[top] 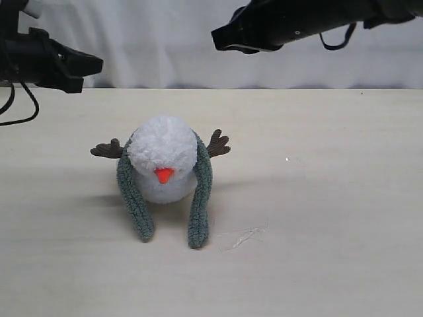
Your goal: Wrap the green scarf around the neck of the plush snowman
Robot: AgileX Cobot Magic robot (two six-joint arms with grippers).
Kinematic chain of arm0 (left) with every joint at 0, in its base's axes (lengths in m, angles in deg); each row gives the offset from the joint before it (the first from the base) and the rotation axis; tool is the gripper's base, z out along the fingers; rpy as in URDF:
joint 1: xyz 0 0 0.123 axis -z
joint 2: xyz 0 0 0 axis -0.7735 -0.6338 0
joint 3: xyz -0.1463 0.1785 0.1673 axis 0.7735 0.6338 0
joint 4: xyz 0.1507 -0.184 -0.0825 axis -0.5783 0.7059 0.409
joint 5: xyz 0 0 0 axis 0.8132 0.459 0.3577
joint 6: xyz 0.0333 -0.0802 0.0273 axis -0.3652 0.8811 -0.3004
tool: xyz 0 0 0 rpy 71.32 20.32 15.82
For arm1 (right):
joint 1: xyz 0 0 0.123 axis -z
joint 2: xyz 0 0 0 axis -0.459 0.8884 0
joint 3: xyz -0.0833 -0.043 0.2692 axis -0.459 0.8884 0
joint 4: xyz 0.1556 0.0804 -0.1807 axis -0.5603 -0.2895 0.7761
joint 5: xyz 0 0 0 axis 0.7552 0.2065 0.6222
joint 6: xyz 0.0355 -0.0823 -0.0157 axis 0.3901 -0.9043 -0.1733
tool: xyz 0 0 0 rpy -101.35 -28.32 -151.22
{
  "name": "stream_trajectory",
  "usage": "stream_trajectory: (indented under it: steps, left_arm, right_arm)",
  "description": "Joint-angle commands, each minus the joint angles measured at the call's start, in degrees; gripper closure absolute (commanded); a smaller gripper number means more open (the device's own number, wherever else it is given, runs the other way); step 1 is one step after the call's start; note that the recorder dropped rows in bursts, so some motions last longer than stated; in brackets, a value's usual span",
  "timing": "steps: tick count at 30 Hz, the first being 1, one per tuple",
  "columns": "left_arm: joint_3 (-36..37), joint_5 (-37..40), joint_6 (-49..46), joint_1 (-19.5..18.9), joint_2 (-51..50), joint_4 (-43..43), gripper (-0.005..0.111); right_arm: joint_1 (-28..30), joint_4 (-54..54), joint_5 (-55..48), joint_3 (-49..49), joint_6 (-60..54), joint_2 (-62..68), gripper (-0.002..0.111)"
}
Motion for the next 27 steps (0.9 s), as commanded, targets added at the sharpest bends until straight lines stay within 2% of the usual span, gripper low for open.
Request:
stream_trajectory:
  steps: [1, 3, 5, 10, 14, 17, 23, 27]
  left_arm:
    - [4.24, 12.02, 0.68, -0.08, 5.94, 6.59, 0.107]
    - [6.72, 16.51, -0.76, -0.08, 9.10, 9.09, 0.107]
    - [7.94, 17.46, -1.06, -0.08, 10.79, 9.70, 0.107]
    - [14.19, 21.10, -2.13, -0.08, 17.46, 13.15, 0.107]
    - [20.11, 26.66, -10.45, -0.08, 23.35, 23.09, 0.107]
    - [24.58, 27.05, -18.73, -0.08, 29.07, 31.84, 0.107]
    - [32.20, 23.19, -28.83, -0.08, 38.38, 44.86, 0.107]
    - [33.72, 23.21, -30.65, -0.08, 42.77, 47.56, 0.107]
  right_arm:
    - [-0.05, -2.38, 13.26, 11.32, -3.78, -8.20, 0.104]
    - [-0.05, -3.95, 20.01, 18.39, -4.71, -12.78, 0.104]
    - [-0.05, -4.36, 23.00, 22.03, -4.88, -15.43, 0.104]
    - [-0.05, -4.36, 26.13, 29.95, -5.10, -23.65, 0.104]
    - [-0.05, -4.61, 28.61, 33.90, -5.10, -29.22, 0.104]
    - [-0.05, -5.04, 30.75, 37.25, -5.10, -33.62, 0.104]
    - [-0.05, -5.04, 35.50, 44.42, -2.59, -40.31, 0.104]
    - [-0.05, -5.04, 36.39, 47.27, -2.00, -43.53, 0.104]
